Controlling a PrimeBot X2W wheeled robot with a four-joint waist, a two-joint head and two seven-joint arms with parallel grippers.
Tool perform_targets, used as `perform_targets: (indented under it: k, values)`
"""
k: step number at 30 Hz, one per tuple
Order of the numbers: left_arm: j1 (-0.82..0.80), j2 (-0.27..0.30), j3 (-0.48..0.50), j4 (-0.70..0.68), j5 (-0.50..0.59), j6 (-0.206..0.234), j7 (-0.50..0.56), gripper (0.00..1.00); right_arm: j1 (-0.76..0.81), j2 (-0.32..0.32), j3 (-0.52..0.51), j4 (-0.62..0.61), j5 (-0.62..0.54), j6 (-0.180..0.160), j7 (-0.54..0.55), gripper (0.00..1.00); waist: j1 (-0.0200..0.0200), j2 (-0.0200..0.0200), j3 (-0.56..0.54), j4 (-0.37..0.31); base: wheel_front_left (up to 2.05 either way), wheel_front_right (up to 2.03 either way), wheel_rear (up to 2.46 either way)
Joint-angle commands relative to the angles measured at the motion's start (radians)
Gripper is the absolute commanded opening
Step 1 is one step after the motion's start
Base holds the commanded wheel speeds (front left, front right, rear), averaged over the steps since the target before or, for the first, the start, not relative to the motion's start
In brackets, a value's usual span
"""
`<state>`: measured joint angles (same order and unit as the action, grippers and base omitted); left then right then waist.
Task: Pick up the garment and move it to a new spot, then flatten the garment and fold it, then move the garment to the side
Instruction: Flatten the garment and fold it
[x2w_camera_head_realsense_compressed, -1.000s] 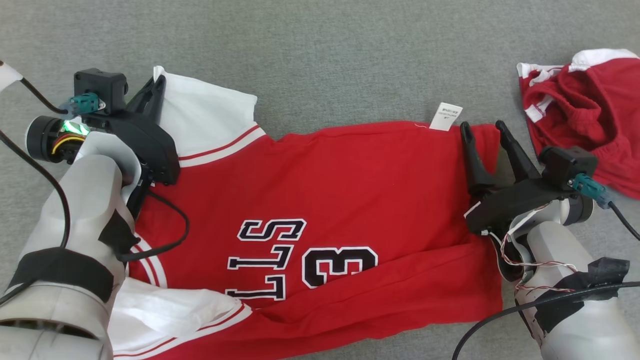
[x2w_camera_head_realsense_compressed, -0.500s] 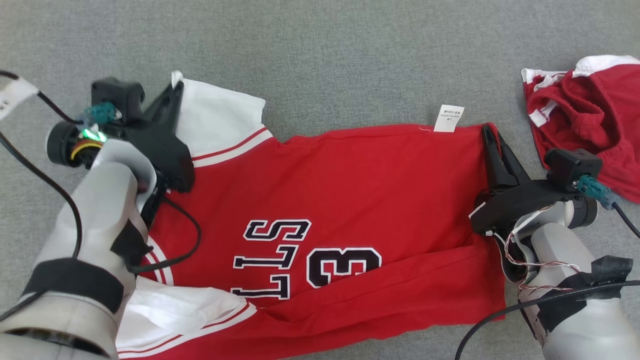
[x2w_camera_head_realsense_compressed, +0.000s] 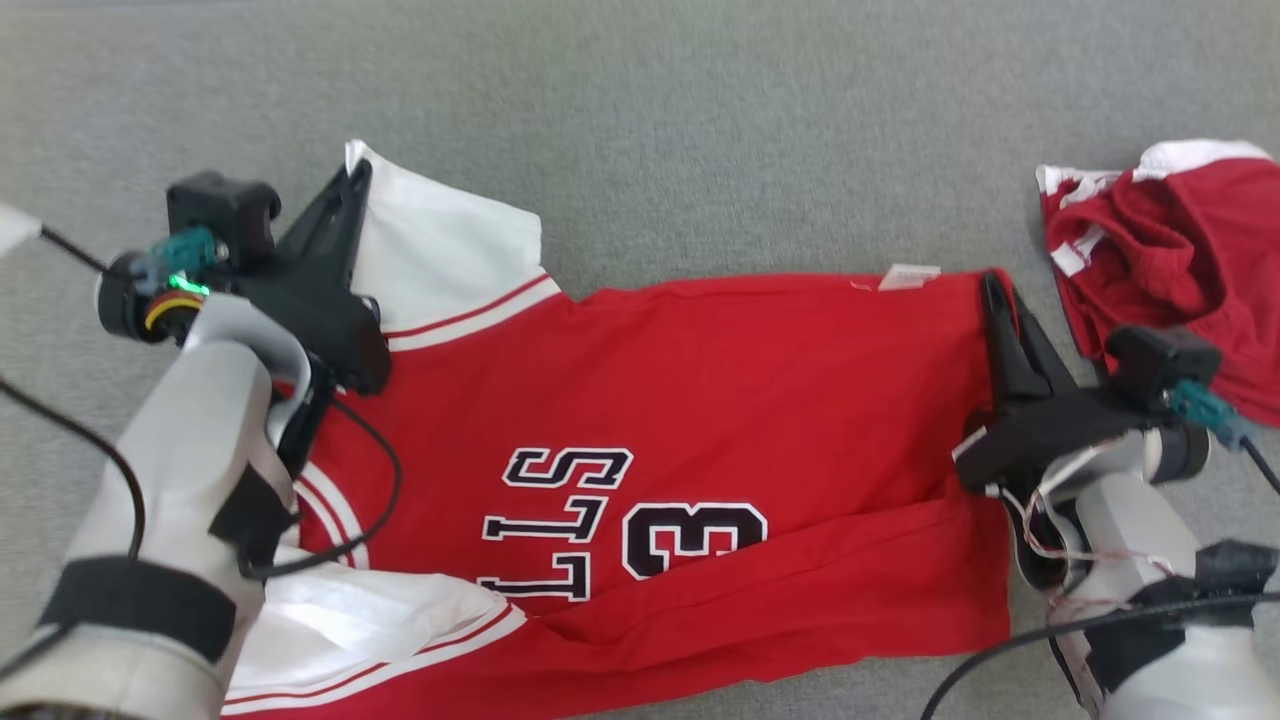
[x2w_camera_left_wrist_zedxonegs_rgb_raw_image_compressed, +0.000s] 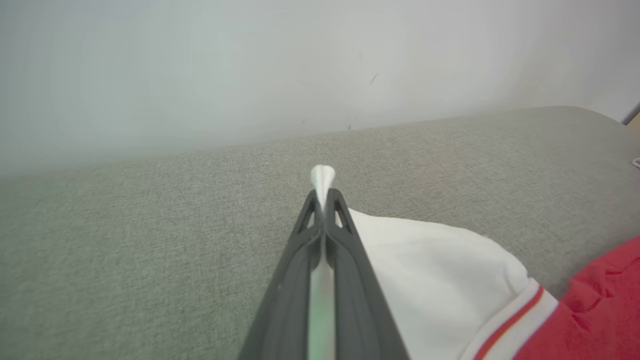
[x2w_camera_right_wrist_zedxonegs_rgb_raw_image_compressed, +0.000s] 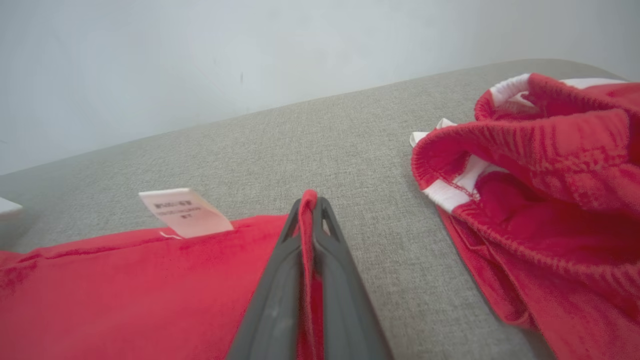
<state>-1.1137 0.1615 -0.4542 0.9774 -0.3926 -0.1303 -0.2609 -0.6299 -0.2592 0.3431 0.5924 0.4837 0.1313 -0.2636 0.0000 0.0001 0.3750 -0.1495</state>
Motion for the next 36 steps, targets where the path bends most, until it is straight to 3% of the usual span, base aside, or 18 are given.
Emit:
perform_targets:
  k: [1,16,23,30,36]
  values:
    - [0.053,0.009,0.02,-0.047,0.003,0.001,-0.006,0.0,0.032,-0.013,-0.002,-0.013,0.003,-0.001,-0.001,0.0,0.0,-0.0001,-0.041,0.024,0.0,0.0,0.0]
    - [0.47,-0.057,0.188,-0.439,0.055,0.002,-0.005,0.0,0.244,-0.069,-0.074,-0.049,-0.008,-0.001,-0.001,0.0,0.0,-0.0001,-0.206,0.15,0.0,0.0,0.0]
    - [0.642,-0.066,0.17,-0.613,0.062,0.001,-0.005,0.0,0.315,-0.075,-0.076,-0.076,-0.008,-0.001,-0.001,0.0,0.0,-0.0001,-0.259,0.176,0.0,0.0,0.0]
    - [0.791,-0.067,0.155,-0.667,0.037,0.001,-0.005,0.0,0.365,-0.098,-0.062,-0.076,0.015,-0.001,-0.001,0.0,0.0,-0.0001,-0.276,0.197,0.0,0.0,0.0]
    - [0.851,-0.076,0.21,-0.671,0.028,0.001,-0.005,0.0,0.412,-0.102,-0.058,-0.105,0.033,-0.001,-0.001,0.0,0.0,-0.0001,-0.295,0.203,0.0,0.0,0.0]
